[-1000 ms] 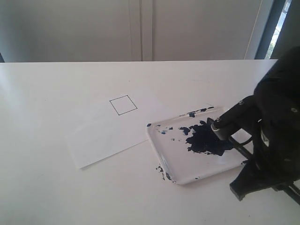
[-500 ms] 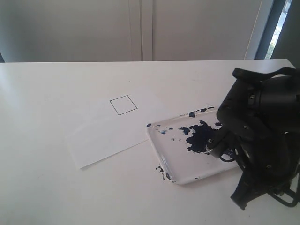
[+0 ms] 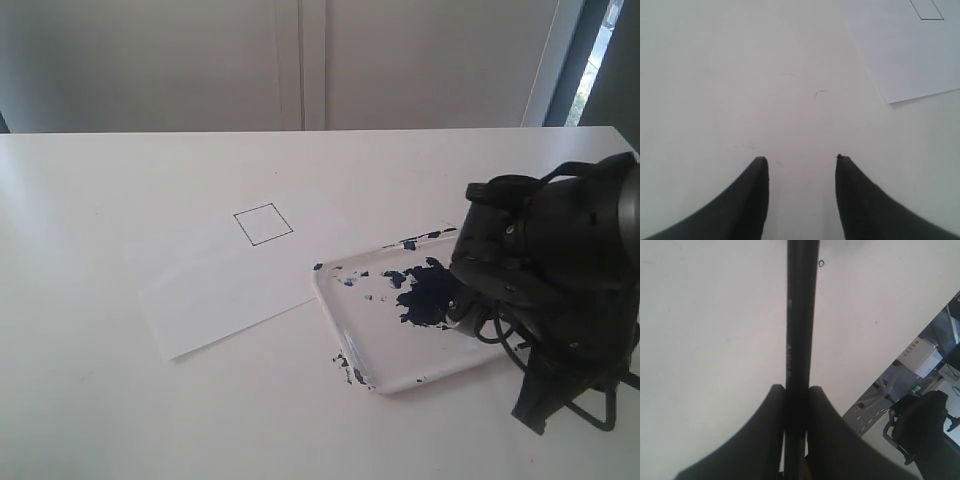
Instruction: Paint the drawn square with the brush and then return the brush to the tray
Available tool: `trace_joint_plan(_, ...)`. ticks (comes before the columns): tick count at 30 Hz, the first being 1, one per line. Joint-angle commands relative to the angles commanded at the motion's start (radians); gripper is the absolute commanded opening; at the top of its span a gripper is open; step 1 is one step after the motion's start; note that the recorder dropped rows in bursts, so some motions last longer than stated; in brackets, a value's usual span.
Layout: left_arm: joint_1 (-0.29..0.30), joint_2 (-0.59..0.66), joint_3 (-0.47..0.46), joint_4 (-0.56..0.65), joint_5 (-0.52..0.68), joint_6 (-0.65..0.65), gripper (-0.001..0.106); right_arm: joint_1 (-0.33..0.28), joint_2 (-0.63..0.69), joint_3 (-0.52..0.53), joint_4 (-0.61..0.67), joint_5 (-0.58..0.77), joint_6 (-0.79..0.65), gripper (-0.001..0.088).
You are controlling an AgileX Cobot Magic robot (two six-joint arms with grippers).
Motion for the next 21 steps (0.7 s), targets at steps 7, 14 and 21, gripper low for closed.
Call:
trace_joint_plan(7, 0.0, 0.0, 0.0, 0.0, 0.0, 0.0, 0.048, 0.0, 0.004, 0.0, 0.047, 0.0, 0.0, 0.0)
trace_joint_plan(14, 0.0, 0.0, 0.0, 0.0, 0.0, 0.0, 0.048, 0.0, 0.008, 0.0, 0.009, 0.0, 0.01, 0.0)
trace_joint_plan(21, 0.0, 0.0, 0.0, 0.0, 0.0, 0.0, 0.048, 0.0, 0.039, 0.0, -0.143, 0.0, 0.088, 0.0)
